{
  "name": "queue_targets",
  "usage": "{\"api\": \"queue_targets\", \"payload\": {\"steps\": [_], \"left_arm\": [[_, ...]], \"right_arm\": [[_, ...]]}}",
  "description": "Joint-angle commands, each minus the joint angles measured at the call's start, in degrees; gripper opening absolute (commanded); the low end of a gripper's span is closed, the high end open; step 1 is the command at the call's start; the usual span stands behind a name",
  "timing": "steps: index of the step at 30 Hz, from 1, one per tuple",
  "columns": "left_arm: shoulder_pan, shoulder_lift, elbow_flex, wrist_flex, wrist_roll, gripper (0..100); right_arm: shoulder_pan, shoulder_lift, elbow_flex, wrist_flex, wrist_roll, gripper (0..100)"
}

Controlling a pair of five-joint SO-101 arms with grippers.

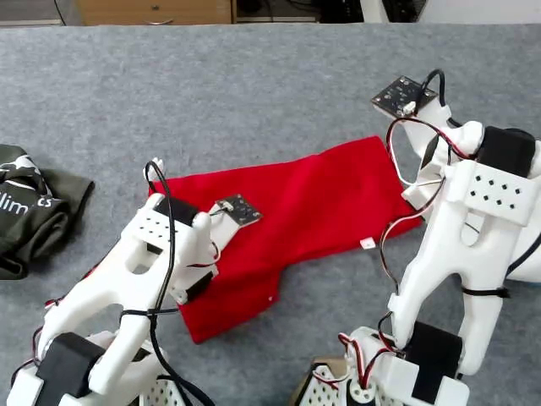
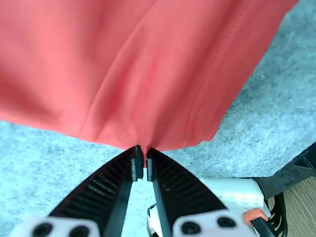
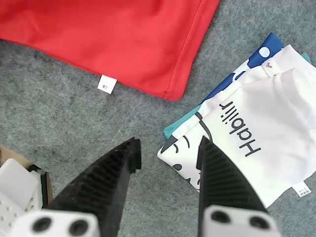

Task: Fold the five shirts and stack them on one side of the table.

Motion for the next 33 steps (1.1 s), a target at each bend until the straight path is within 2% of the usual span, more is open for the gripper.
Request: {"api": "queue_targets", "payload": {"steps": [1, 4, 13, 22, 24, 27, 30, 33], "left_arm": [[-0.35, 0.31, -1.67, 0.97, -0.35, 9], [-0.62, -0.22, 0.44, 0.70, -0.09, 17], [-0.97, -0.31, -0.62, 1.05, 0.00, 17], [-8.00, -2.68, -20.31, 5.19, 0.00, 17], [-9.67, -2.77, -22.95, 2.99, 0.79, 17], [-12.31, -1.01, -22.86, -5.63, 7.38, 11], [-15.30, 3.03, -22.15, -13.10, 13.01, 3], [-17.23, 8.84, -23.12, -16.35, 16.79, 2]], "right_arm": [[0.84, -1.89, 0.13, 0.88, 0.26, 20.0], [0.84, -1.89, 0.13, 0.88, 0.26, 20.0], [0.75, -1.89, 0.13, 0.97, 0.26, 20.0], [0.48, -1.71, 0.13, 0.88, 0.26, 20.0], [-0.04, -1.63, 0.13, 0.53, 0.26, 20.0], [-2.33, -1.54, 0.84, -3.78, -0.79, 19.9], [-4.97, -1.54, 4.18, -12.57, -7.74, 19.8], [-8.31, -1.54, 9.27, -22.42, -14.42, 16.1]]}}
